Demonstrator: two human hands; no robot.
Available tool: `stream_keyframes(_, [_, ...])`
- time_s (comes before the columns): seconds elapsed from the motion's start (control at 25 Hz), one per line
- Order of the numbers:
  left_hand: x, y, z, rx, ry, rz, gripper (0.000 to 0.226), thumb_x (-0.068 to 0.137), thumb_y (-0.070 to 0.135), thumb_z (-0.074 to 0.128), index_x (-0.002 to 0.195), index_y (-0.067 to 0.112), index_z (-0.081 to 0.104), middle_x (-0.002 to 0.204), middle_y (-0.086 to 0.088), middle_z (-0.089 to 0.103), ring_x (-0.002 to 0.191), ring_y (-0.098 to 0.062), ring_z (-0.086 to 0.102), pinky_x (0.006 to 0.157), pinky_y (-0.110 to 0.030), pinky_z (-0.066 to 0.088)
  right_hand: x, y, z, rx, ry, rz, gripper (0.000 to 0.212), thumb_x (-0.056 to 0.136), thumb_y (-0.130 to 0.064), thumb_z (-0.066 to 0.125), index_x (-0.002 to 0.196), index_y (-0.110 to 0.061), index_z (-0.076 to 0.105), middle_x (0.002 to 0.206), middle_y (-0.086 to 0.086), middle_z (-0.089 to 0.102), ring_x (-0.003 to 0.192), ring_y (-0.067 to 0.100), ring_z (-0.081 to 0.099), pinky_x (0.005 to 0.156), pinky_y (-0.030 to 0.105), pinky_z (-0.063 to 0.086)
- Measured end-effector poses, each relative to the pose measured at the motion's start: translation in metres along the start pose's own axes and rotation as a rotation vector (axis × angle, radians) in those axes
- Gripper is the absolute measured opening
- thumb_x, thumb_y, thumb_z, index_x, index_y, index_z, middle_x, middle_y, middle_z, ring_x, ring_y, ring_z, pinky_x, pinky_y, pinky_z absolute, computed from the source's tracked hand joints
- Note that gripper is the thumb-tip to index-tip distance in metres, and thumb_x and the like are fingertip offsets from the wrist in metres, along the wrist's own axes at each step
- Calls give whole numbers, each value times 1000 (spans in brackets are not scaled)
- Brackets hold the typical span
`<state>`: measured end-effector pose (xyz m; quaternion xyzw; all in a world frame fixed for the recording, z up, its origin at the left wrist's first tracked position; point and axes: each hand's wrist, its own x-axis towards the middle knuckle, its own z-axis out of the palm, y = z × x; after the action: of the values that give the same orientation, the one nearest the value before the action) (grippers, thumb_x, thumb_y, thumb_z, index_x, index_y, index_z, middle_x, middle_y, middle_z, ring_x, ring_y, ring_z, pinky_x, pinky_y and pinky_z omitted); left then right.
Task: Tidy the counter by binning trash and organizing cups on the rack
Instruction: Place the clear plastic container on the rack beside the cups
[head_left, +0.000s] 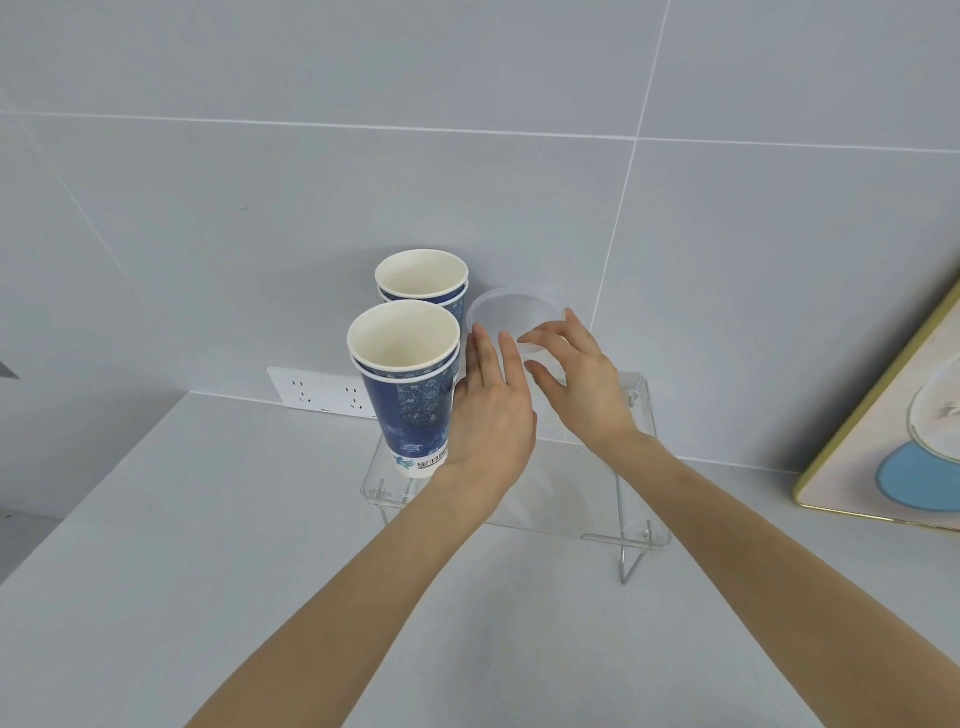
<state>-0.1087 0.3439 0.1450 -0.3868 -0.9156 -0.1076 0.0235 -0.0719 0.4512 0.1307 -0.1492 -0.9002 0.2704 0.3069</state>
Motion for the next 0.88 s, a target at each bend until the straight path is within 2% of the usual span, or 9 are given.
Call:
stream_keyframes(0.12, [-1, 0, -3, -30, -17, 9, 71, 91, 13, 39, 141, -3, -9, 152, -29, -10, 145, -35, -3, 114, -37, 26, -1, -2, -2, -21, -45, 12, 32, 89, -7, 53, 120, -11, 55, 134, 9, 51, 142, 28, 21, 100, 39, 41])
stream_keyframes(0.24, [-5, 2, -8, -78, -44, 12, 73, 90, 15, 40, 142, 0, -9, 153, -26, -11, 145, -34, -4, 113, -42, 26, -1, -3, -8, -124, -152, -7, 50, 89, -10, 52, 136, -16, 36, 150, 7, 31, 144, 30, 9, 113, 43, 26])
stream_keyframes(0.36, [-18, 7, -12, -77, -66, 27, 74, 90, 16, 42, 143, 2, -9, 154, -23, -11, 144, -36, -4, 114, -47, 25, -11, -11, -18, -225, -195, 3, 61, 90, -14, 51, 142, -20, 21, 156, 4, 16, 145, 30, 2, 116, 45, 17])
stream_keyframes(0.56, [-47, 18, -25, -14, -71, 63, 70, 91, 20, 40, 144, 7, -3, 156, -19, -10, 144, -36, -6, 116, -50, 13, -41, -17, -53, -289, -261, 7, 62, 90, -16, 49, 143, -21, 17, 156, 2, 13, 145, 26, 5, 118, 44, 15])
stream_keyframes(0.88, [-128, 45, -32, -46, -89, 17, 60, 94, 27, 34, 145, 13, 6, 157, -14, 0, 145, -31, -1, 118, -47, 8, -126, -5, -107, -284, -358, 52, 59, 92, -18, 46, 143, -19, 16, 156, 4, 14, 145, 25, 8, 119, 42, 13])
